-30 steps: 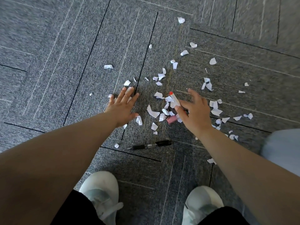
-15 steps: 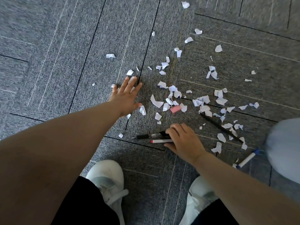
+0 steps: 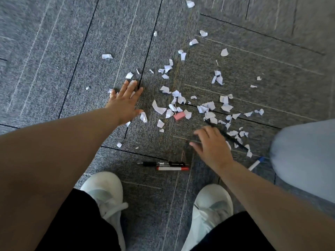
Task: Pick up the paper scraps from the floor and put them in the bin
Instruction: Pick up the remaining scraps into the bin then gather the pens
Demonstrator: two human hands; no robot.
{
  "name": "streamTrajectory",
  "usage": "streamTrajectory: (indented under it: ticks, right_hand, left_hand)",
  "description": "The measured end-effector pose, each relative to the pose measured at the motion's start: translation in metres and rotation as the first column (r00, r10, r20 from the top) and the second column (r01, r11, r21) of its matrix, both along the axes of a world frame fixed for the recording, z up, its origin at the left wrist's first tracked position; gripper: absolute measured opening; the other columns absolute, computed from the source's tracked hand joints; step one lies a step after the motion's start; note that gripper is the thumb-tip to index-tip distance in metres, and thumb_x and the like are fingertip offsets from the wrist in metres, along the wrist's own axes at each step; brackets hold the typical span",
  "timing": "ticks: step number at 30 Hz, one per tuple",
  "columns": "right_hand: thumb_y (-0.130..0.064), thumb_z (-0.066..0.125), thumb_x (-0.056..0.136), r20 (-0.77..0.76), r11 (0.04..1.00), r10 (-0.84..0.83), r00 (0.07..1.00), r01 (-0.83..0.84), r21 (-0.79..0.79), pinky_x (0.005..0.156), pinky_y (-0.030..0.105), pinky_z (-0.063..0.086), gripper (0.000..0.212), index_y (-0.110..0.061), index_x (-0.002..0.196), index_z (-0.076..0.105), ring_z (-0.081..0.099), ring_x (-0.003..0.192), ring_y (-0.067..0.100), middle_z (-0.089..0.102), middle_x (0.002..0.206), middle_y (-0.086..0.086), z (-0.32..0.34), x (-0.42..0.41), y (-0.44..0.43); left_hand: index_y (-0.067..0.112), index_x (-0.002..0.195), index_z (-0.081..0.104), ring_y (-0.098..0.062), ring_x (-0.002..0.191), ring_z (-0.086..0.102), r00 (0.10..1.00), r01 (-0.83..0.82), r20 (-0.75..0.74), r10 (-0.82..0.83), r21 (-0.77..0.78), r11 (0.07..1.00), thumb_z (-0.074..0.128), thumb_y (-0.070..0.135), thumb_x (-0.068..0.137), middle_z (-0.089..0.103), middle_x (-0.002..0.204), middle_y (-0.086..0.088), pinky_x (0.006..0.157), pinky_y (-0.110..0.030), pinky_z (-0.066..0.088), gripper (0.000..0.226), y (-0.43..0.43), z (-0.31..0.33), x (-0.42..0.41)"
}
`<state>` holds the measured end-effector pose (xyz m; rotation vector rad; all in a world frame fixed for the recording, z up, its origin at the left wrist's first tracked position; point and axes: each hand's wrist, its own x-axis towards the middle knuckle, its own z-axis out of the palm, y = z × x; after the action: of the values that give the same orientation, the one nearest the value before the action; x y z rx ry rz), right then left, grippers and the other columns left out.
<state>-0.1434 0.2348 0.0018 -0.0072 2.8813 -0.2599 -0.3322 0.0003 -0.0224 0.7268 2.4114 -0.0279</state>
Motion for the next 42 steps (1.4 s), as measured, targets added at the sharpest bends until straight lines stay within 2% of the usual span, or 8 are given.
streamTrajectory:
  ticks: [7, 11, 14, 21, 25, 32, 39, 42]
  right_hand:
    - [-0.016, 0.052, 0.092, 0.181, 0.914, -0.404, 0.896, 0.387, 0.125, 0.087, 0.043, 0.043, 0.024, -0.005, 0.112, 0.051, 0.044, 0.108, 0.034, 0.047, 0.118, 0.018, -0.012, -0.004, 0.047]
    - [-0.014, 0.050, 0.092, -0.040, 0.946, -0.319, 0.947, 0.321, 0.044, 0.074, 0.039, 0.044, 0.017, -0.002, 0.104, 0.053, 0.051, 0.089, 0.030, 0.053, 0.104, 0.017, 0.002, -0.006, 0.026]
    - [-0.016, 0.048, 0.093, -0.008, 0.989, -0.079, 0.997, 0.078, -0.123, 0.055, 0.027, 0.045, 0.010, -0.008, 0.098, 0.051, 0.053, 0.067, 0.018, 0.058, 0.085, 0.006, 0.013, 0.000, -0.024]
    - [-0.008, 0.049, 0.092, 0.055, 0.990, 0.088, 0.995, -0.081, -0.114, 0.099, 0.046, 0.043, 0.032, -0.011, 0.124, 0.049, 0.046, 0.119, 0.031, 0.050, 0.130, 0.014, -0.012, 0.020, -0.073]
    - [-0.021, 0.045, 0.093, -0.010, 0.986, -0.153, 0.988, 0.153, -0.060, 0.106, 0.043, 0.033, 0.035, -0.014, 0.128, 0.044, 0.039, 0.125, 0.030, 0.044, 0.136, 0.011, -0.001, 0.041, -0.020]
    - [-0.008, 0.047, 0.089, 0.071, 0.578, -0.816, 0.574, 0.807, 0.121, 0.096, 0.046, 0.033, 0.034, -0.003, 0.123, 0.042, 0.031, 0.121, 0.042, 0.029, 0.137, 0.026, -0.010, 0.103, 0.057]
    - [0.008, 0.049, 0.081, -0.003, 0.446, -0.892, 0.452, 0.880, -0.163, 0.090, 0.038, 0.035, 0.031, 0.003, 0.111, 0.051, 0.042, 0.107, 0.040, 0.038, 0.126, 0.025, -0.026, 0.121, 0.051]
    - [0.014, 0.047, 0.078, -0.142, 0.490, -0.872, 0.469, 0.830, -0.265, 0.076, 0.025, 0.030, 0.035, 0.005, 0.112, 0.048, 0.044, 0.099, 0.032, 0.046, 0.117, 0.026, -0.014, 0.106, 0.046]
  left_hand:
    - [0.022, 0.145, -0.007, -0.022, 0.139, -0.020, 0.997, 0.010, -0.073, -0.007, 0.050, 0.999, 0.032, 0.038, 0.096, -0.022, 0.152, -0.003, 0.112, -0.055, -0.005, 0.065, 0.004, 0.000, 0.029]
    - [0.026, 0.144, -0.012, -0.023, 0.138, -0.023, 0.988, 0.010, -0.155, -0.012, -0.011, 1.000, 0.029, 0.046, 0.095, -0.026, 0.150, -0.001, 0.107, -0.057, -0.009, 0.068, 0.004, 0.001, 0.040]
    - [0.023, 0.144, -0.014, -0.022, 0.138, -0.022, 0.987, -0.028, -0.160, 0.027, 0.000, 1.000, 0.029, 0.049, 0.094, -0.026, 0.151, 0.001, 0.107, -0.057, -0.006, 0.070, -0.001, 0.004, 0.040]
    - [0.020, 0.145, -0.008, -0.018, 0.140, -0.016, 0.990, -0.029, -0.137, 0.035, 0.044, 0.999, 0.025, 0.047, 0.095, -0.017, 0.153, 0.002, 0.109, -0.053, -0.006, 0.065, -0.008, 0.010, 0.051]
    - [0.023, 0.145, -0.006, -0.018, 0.140, -0.015, 0.992, -0.018, -0.124, 0.028, 0.081, 0.997, 0.027, 0.047, 0.095, -0.015, 0.154, 0.002, 0.109, -0.054, -0.007, 0.064, -0.004, 0.010, 0.064]
    - [0.026, 0.145, -0.004, -0.021, 0.140, -0.018, 0.995, 0.021, -0.103, -0.015, 0.058, 0.998, 0.029, 0.049, 0.094, -0.018, 0.153, -0.001, 0.109, -0.055, -0.006, 0.065, 0.017, 0.010, 0.092]
    - [0.025, 0.146, 0.006, -0.021, 0.142, -0.013, 0.990, 0.062, -0.128, -0.061, 0.003, 0.998, 0.030, 0.050, 0.093, -0.012, 0.155, -0.002, 0.110, -0.058, 0.000, 0.063, 0.001, 0.006, 0.103]
    - [0.027, 0.146, 0.007, -0.023, 0.141, -0.014, 0.990, 0.044, -0.131, -0.045, -0.009, 0.999, 0.031, 0.048, 0.094, -0.014, 0.155, -0.002, 0.110, -0.057, 0.000, 0.061, -0.007, 0.007, 0.099]
